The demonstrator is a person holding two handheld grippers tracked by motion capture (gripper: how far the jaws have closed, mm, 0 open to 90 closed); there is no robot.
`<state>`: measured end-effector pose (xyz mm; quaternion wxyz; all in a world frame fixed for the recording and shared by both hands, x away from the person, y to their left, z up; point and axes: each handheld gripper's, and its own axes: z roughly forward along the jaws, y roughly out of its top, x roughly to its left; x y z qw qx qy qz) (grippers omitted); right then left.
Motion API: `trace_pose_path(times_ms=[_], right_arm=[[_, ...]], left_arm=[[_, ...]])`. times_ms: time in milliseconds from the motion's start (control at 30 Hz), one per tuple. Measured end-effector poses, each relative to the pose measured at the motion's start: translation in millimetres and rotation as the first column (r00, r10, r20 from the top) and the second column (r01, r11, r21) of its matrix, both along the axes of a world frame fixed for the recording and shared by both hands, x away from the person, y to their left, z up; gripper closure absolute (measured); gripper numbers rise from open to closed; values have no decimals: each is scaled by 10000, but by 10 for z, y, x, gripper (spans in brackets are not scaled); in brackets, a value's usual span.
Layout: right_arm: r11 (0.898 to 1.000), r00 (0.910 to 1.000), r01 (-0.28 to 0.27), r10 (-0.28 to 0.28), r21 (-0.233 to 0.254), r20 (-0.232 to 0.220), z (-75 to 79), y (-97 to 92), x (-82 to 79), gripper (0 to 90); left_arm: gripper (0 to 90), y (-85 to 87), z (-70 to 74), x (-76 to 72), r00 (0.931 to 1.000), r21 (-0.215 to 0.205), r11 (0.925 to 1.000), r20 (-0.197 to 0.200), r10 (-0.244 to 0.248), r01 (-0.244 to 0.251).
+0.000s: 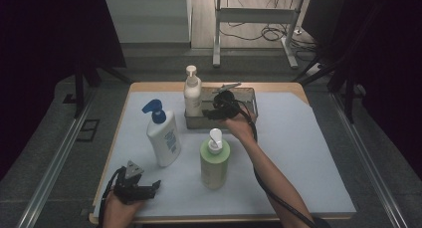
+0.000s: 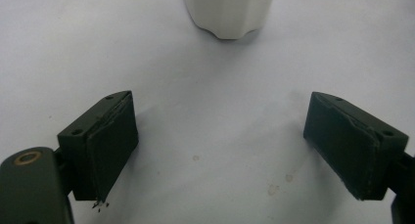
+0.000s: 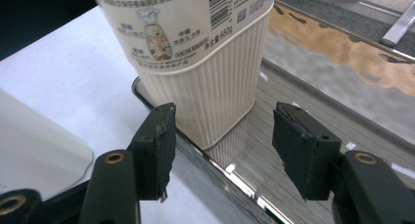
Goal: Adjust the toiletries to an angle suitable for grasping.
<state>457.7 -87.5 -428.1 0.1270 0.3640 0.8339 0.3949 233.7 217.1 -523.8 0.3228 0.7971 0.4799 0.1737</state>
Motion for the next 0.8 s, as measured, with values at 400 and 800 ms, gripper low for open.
trace_pose_path(times_ms=[400, 800], right_arm=[[9993, 9991, -278, 286, -258, 328, 110, -124, -153, 357], [9970, 9967, -715, 725, -279, 368, 167, -282, -343, 301]], left_arm=[[123, 0, -1, 0, 10000, -13, 10000, 11, 6, -6], [123, -1, -2, 0, 10000, -20, 10000, 16, -1, 1]])
